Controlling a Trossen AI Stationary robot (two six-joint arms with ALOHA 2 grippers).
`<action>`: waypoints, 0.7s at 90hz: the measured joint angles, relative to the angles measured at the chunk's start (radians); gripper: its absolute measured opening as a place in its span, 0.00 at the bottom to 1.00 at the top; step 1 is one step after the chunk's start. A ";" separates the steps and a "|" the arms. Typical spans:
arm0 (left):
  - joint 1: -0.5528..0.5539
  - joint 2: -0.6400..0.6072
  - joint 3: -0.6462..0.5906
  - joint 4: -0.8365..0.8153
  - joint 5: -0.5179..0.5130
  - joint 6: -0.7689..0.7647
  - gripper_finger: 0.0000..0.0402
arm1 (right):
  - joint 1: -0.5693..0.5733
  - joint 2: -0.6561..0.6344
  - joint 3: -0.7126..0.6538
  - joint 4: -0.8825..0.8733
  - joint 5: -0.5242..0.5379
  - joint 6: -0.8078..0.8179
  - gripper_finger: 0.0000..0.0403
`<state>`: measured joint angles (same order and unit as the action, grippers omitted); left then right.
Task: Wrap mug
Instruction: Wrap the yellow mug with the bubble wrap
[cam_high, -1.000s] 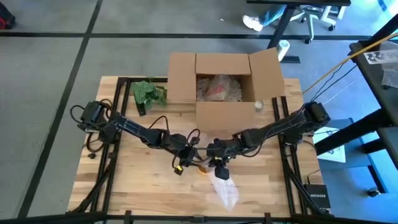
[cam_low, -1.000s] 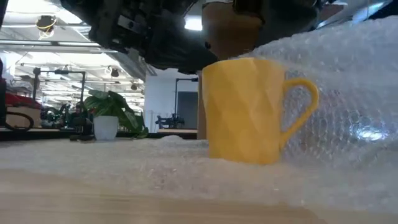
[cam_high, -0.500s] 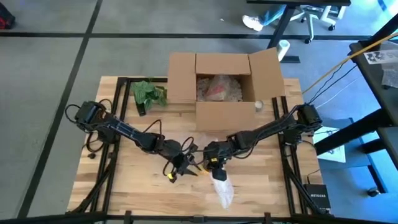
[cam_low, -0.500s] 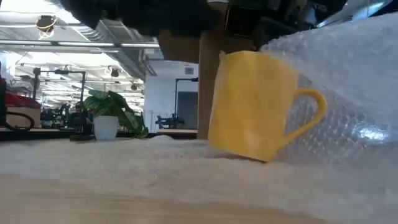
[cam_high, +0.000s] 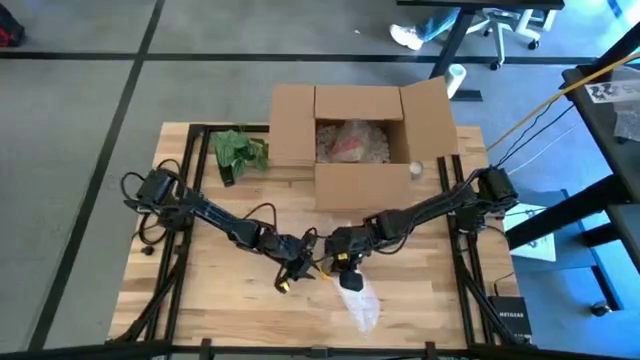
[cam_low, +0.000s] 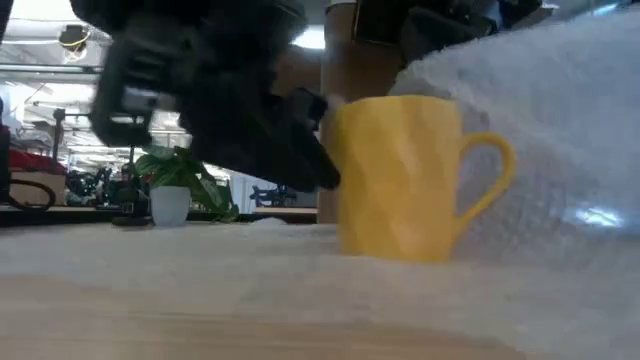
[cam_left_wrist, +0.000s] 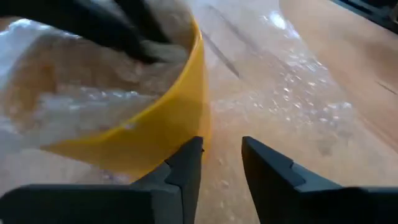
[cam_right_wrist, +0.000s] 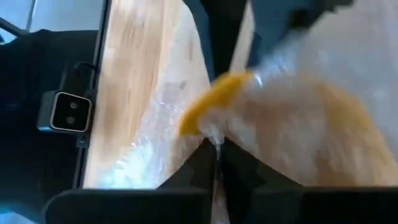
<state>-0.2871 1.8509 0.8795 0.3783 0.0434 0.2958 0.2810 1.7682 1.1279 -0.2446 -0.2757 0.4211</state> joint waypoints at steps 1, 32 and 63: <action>0.001 0.004 0.000 0.009 0.000 0.000 0.25 | 0.000 0.000 0.000 0.000 -0.002 0.000 0.01; 0.060 0.034 0.000 0.132 0.017 0.009 0.25 | 0.000 0.018 0.005 -0.088 0.005 0.019 0.01; 0.048 0.034 0.000 0.125 0.028 0.011 0.25 | -0.010 0.074 0.008 -0.058 -0.061 0.023 0.01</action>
<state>-0.2394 1.8851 0.8799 0.5034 0.0715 0.3064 0.2714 1.8422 1.1358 -0.3022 -0.3365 0.4438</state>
